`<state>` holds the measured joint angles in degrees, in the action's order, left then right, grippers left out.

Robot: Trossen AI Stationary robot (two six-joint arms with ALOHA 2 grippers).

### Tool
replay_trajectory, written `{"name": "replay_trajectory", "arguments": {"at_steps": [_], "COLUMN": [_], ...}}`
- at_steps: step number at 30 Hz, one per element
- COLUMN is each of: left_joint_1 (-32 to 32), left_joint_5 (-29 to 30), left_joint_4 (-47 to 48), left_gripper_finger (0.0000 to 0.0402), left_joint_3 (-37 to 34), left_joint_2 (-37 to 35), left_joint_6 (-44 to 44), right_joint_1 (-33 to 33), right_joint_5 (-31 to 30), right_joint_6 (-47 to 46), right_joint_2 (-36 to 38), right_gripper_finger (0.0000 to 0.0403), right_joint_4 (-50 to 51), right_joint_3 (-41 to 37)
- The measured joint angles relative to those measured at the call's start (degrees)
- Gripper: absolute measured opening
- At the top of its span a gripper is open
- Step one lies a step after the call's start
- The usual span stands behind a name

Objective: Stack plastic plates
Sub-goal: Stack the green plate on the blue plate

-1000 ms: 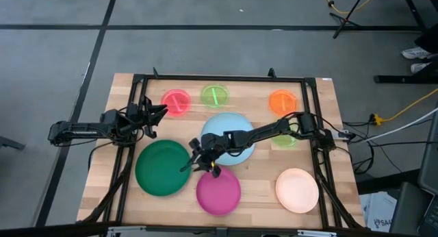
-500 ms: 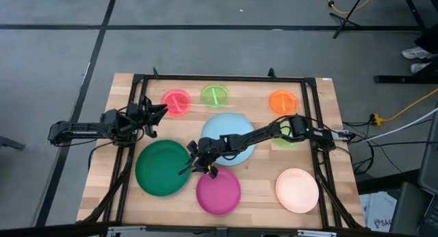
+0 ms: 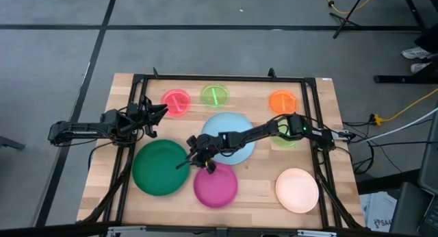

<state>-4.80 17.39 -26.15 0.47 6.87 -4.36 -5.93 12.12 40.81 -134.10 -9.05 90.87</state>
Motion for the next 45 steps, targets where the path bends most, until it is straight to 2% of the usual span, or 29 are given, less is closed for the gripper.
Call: {"name": "replay_trajectory", "arguments": {"at_steps": [11,20,22,38,42,45], "left_joint_1": [0.0,0.0,0.0,0.0,0.0,0.0], "left_joint_5": [-0.1,-0.1,-0.1,-0.1,-0.1,-0.1], "left_joint_4": [0.0,0.0,0.0,-0.1,-0.1,-0.1], "left_gripper_finger": [0.0086,0.0086,0.0086,0.0086,0.0086,0.0086], "left_joint_3": [0.0,0.0,0.0,0.0,0.0,0.0], "left_joint_2": [0.0,0.0,0.0,0.0,0.0,0.0], "left_joint_6": [0.0,0.0,0.0,0.0,0.0,0.0], "right_joint_1": [-0.1,-0.1,-0.1,0.0,-0.1,-0.1], "right_joint_5": [-1.1,-1.1,-1.1,-1.5,-5.5,-6.4], "right_joint_6": [1.1,3.3,3.3,1.1,-2.1,-3.3], "right_joint_2": [0.0,0.0,0.0,0.0,0.0,0.0], "right_gripper_finger": [0.0124,0.0019,0.0006,0.0001,0.0006,0.0024], "right_joint_4": [-0.8,-0.6,-0.6,0.0,-0.6,-0.6], "right_joint_3": [0.0,0.0,0.0,-0.1,-0.1,-0.1]}}
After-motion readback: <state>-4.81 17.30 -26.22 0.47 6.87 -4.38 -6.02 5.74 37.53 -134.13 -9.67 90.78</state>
